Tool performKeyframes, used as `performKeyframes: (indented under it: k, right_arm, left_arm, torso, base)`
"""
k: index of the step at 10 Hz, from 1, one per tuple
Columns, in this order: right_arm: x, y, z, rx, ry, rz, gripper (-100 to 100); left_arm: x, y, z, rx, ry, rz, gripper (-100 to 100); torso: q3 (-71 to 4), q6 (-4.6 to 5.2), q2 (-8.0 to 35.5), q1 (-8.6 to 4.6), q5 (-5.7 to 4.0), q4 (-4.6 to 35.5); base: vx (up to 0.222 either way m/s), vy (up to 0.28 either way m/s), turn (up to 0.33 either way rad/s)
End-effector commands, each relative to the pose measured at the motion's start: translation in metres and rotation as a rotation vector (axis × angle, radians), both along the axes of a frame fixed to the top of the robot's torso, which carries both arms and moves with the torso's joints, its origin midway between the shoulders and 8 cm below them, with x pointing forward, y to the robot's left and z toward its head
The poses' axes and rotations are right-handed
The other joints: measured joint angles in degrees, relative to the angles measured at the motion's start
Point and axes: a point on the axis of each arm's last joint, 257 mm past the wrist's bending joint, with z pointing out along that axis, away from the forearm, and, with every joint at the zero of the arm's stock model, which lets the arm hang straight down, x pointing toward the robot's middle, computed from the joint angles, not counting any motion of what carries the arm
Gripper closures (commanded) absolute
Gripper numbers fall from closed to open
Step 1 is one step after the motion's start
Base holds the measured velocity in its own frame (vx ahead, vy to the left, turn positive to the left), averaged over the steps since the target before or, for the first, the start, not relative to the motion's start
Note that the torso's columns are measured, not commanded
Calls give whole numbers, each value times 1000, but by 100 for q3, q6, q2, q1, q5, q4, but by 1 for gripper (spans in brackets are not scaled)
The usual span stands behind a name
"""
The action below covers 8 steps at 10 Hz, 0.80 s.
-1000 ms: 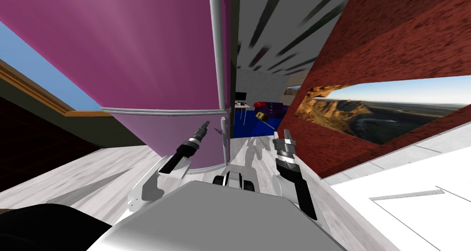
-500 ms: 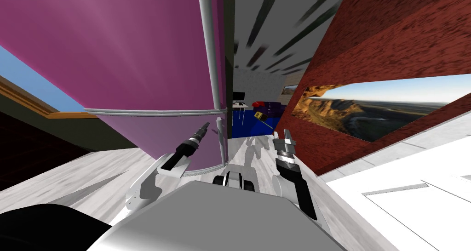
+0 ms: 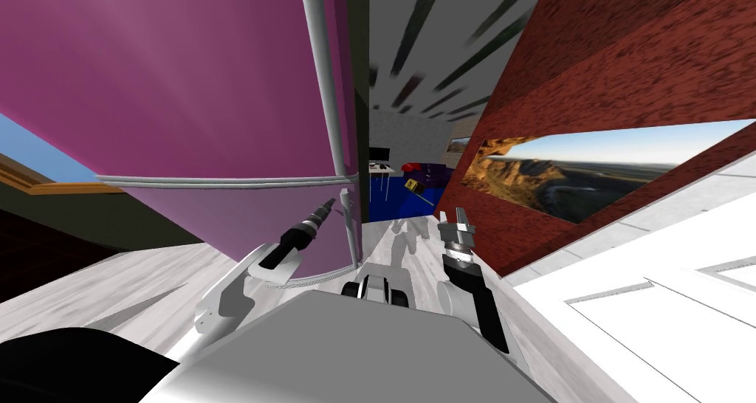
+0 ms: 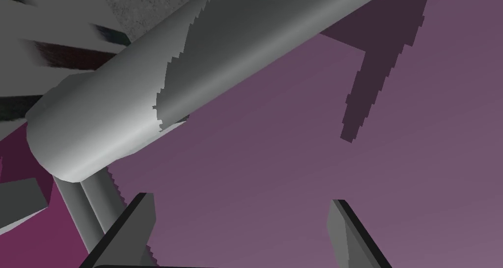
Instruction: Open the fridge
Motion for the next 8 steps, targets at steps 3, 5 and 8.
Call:
performKeyframes:
  k: [3,5,8]
  right_arm:
    - [0,0,0,0,0,0,0]
    - [0,0,0,0,0,0,0]
    - [0,0,0,0,0,0,0]
  left_arm:
    - [0,15,-7,70,72,44,-100]
    - [-2,19,-4,105,91,58,-100]
    - [-6,17,10,145,91,61,-100]
  torso:
    - [2,0,3,6,2,1]
    - [-6,19,-10,-9,-2,-6]
    - [-24,52,-32,-60,-26,-3]
  base:
    - [24,-47,-54]
    - [14,-43,-41]
    - [17,-34,-27]
